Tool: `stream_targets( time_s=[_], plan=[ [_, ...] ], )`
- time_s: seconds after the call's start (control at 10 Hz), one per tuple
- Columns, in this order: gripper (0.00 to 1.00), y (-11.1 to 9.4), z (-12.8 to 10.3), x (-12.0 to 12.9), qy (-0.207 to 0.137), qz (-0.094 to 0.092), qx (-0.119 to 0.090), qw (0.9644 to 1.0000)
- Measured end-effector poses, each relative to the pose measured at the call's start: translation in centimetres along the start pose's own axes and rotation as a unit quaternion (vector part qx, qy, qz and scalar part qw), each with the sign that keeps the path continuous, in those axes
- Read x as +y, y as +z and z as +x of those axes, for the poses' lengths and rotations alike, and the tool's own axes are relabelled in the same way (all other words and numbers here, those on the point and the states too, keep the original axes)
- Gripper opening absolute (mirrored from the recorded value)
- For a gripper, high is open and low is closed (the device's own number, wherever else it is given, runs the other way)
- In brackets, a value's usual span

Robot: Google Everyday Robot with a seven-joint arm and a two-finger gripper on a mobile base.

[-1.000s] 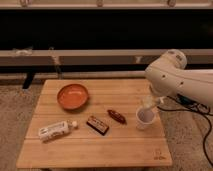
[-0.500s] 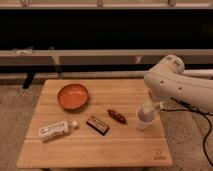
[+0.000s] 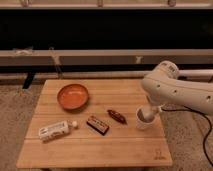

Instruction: Place the white sponge in the ceramic cup

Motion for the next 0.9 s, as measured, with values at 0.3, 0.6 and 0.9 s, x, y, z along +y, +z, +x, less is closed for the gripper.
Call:
stream_targets(
  time_s=[0.3, 0.6, 0.9],
  plan=[
    [0.8, -0.6, -0.3, -0.1, -0.001, 0.008, -0.002, 1.0],
    [0.8, -2.8, -1.3, 0.3, -0.011, 0.023, -0.014, 0.9996],
    [0.8, -2.7, -1.1, 0.1, -0.009, 0.024, -0.012, 0.9996]
  ],
)
